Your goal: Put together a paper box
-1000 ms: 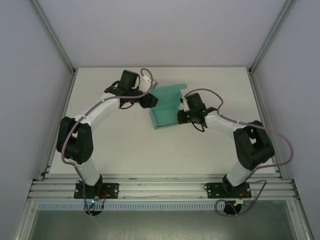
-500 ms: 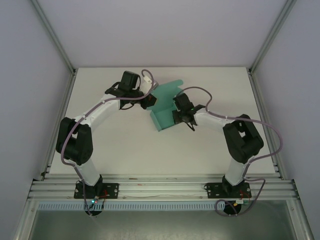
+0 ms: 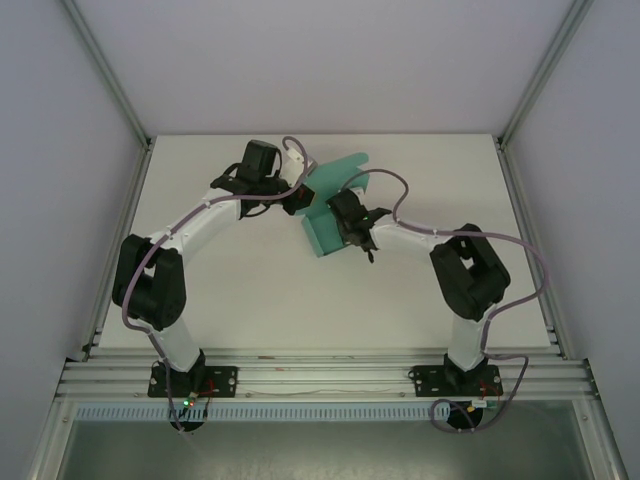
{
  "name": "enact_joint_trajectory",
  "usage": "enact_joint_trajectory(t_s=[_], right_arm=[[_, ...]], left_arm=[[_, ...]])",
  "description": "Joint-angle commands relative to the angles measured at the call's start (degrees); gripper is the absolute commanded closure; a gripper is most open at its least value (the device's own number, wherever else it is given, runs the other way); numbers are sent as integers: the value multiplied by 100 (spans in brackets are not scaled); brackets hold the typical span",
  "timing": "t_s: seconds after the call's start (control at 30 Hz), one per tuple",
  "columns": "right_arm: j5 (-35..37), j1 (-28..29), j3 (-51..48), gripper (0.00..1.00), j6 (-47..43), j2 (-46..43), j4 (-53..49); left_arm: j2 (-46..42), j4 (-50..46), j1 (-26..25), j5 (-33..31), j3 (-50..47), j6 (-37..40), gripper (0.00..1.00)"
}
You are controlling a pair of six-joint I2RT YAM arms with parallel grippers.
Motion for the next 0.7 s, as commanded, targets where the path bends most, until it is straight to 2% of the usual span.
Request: enact_joint_trajectory(t_s=[0.0, 0.1, 0.17, 0.23, 0.3, 0.33, 0.47, 0.53, 0.6, 0.67], right_arm=[[682, -239, -266, 95, 247, 235, -650], [-136, -267, -508, 82, 40, -65, -146], [-692, -334, -662, 81, -10, -314, 151], [-1163, -439, -807, 69, 40, -599, 443], [-1629, -554, -969, 66, 7, -885, 654], [-1758, -601, -1036, 64, 17, -1020, 728], [-2341, -738, -1305, 42, -196, -1521, 728], [-2544, -758, -1455, 35, -258, -1755, 710], [-2589, -780, -1603, 24, -234, -1989, 652], [-2502, -800, -1740, 20, -189, -2210, 620]], left_arm=[[-234, 147, -36, 453, 98, -298, 100], [-129, 36, -37, 479, 109, -109, 100], [-35, -86, -33, 577, 120, 80, 100], [95, -420, -33, 994, 209, 426, 100], [211, -630, -34, 1213, 255, 694, 100], [252, -685, -31, 1222, 247, 797, 100], [424, -821, -35, 1104, 275, 1031, 100], [505, -878, -36, 1115, 326, 1071, 100], [561, -918, -44, 1115, 364, 1127, 100], [558, -904, -47, 1136, 352, 1208, 100]])
